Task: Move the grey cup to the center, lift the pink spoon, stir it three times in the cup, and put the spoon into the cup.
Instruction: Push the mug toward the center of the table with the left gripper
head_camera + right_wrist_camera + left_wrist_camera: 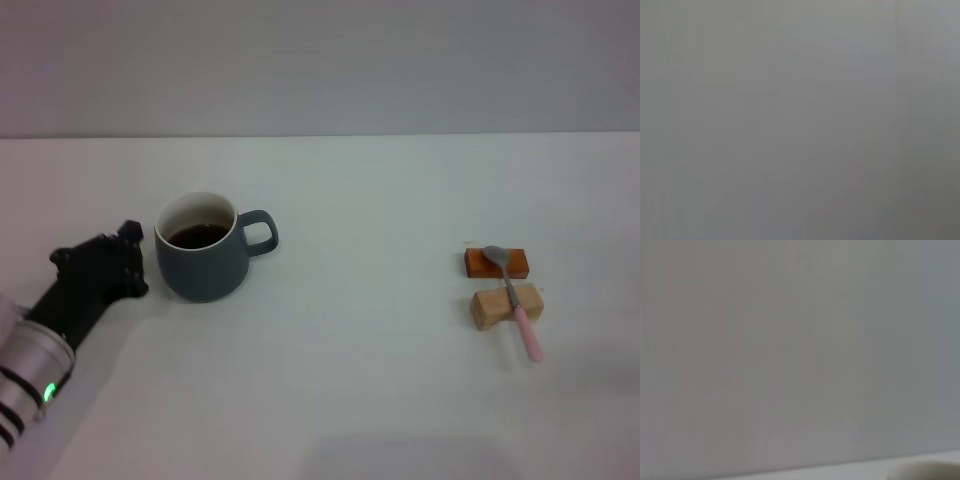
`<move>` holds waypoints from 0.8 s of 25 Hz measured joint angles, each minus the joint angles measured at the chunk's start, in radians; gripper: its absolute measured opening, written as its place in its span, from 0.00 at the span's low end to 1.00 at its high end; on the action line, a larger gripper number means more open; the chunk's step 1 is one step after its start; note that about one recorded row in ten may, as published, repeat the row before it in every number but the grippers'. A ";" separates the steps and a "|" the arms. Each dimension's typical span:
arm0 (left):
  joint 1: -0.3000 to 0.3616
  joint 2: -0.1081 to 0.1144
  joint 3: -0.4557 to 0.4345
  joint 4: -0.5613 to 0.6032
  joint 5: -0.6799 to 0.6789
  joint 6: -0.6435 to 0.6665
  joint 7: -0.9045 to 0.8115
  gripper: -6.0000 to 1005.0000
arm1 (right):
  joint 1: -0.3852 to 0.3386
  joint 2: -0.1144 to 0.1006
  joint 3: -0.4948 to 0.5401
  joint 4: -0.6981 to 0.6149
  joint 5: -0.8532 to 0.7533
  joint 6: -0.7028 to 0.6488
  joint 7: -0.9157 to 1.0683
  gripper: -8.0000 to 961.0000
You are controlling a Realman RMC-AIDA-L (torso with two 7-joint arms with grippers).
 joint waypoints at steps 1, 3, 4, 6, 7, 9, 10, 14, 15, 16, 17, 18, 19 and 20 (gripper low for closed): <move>-0.007 0.001 -0.013 -0.003 -0.001 -0.006 0.002 0.00 | -0.007 0.000 0.000 0.005 0.000 0.000 0.000 0.53; -0.042 0.006 -0.031 -0.015 -0.001 -0.044 0.006 0.00 | -0.021 0.000 -0.001 0.020 0.000 0.000 0.000 0.53; -0.052 0.006 -0.032 -0.019 0.001 -0.055 0.009 0.00 | -0.031 0.000 -0.002 0.030 0.000 0.000 0.000 0.53; -0.064 0.006 -0.032 -0.024 0.002 -0.068 0.013 0.00 | -0.047 0.000 -0.006 0.045 0.000 -0.001 0.000 0.53; -0.106 0.006 -0.031 -0.041 0.010 -0.108 0.028 0.00 | -0.067 0.000 -0.010 0.066 0.000 -0.005 0.000 0.53; -0.125 0.005 -0.027 -0.044 0.012 -0.132 0.034 0.00 | -0.076 0.000 -0.011 0.076 0.000 -0.006 0.000 0.53; -0.131 0.004 -0.024 -0.044 0.013 -0.138 0.036 0.00 | -0.083 0.000 -0.012 0.083 0.000 -0.007 0.000 0.53; -0.144 0.001 -0.010 -0.041 0.039 -0.156 0.042 0.00 | -0.097 -0.001 -0.009 0.093 0.000 -0.008 0.000 0.53; -0.145 0.000 -0.009 -0.038 0.058 -0.156 0.042 0.00 | -0.097 -0.001 -0.007 0.093 0.000 -0.008 0.000 0.53; -0.145 0.000 -0.007 -0.036 0.066 -0.156 0.042 0.00 | -0.097 -0.002 -0.005 0.093 0.000 -0.007 0.000 0.53; -0.145 -0.001 -0.003 -0.035 0.078 -0.154 0.040 0.00 | -0.092 -0.003 -0.003 0.089 0.000 -0.004 0.000 0.53; -0.144 -0.001 0.004 -0.032 0.084 -0.152 0.037 0.00 | -0.092 -0.003 -0.003 0.089 0.000 -0.004 0.000 0.53; -0.141 -0.001 0.018 -0.025 0.091 -0.146 0.033 0.00 | -0.089 -0.004 -0.003 0.088 0.000 -0.003 0.000 0.53; -0.138 -0.001 0.025 -0.021 0.093 -0.142 0.032 0.00 | -0.087 -0.004 -0.003 0.086 0.000 -0.003 0.000 0.53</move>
